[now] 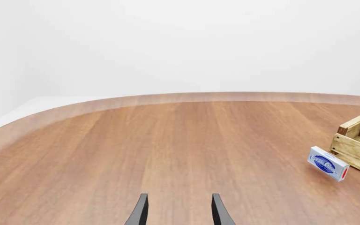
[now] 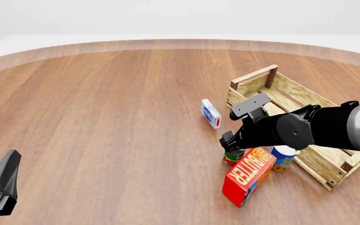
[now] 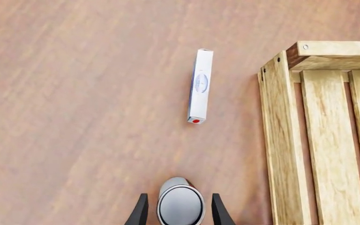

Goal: Pick up the tomato sauce, and put it in the wooden tray.

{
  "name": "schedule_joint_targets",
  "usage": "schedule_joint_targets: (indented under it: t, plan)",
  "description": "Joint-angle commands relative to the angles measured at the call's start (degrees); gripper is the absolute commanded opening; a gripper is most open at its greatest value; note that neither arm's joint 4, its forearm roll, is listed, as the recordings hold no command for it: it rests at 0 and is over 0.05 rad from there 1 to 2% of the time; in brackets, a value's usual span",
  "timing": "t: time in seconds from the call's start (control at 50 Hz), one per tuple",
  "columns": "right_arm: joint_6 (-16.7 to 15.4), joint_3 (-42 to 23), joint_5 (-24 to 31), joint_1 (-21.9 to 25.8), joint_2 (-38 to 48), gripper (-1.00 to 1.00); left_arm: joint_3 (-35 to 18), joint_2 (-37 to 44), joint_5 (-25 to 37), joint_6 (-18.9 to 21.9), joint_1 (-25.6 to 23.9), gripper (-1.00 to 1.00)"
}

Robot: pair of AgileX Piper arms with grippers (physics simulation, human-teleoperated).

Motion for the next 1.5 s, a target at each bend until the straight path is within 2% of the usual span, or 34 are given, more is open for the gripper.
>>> schedule_joint_targets:
  t: [0.02,0.2,0.84,0.86,0.88,1.22,1.5]
  plan:
    - [0.4,0.8,-1.6,0.0,1.2,1.00,0.0,0.0,0.0,0.0,0.0,1.00]
    - [0.3,2.0,-3.6,-0.1,3.0,1.00,0.0,0.0,0.0,0.0,0.0,1.00]
    - [1.9,2.3,-5.3,0.5,5.0,1.00,0.0,0.0,0.0,0.0,0.0,1.00]
    - [1.0,2.8,-5.6,-0.5,4.3,-1.00,0.0,0.0,0.0,0.0,0.0,1.00]
    - [0.0,3.3,-6.0,-1.1,3.9,-1.00,0.0,0.0,0.0,0.0,0.0,1.00]
    - [0.7,3.0,-6.0,0.6,4.2,-1.00,0.0,0.0,0.0,0.0,0.0,1.00]
    - [1.0,2.8,-4.4,0.1,-2.3,-1.00,0.0,0.0,0.0,0.0,0.0,1.00]
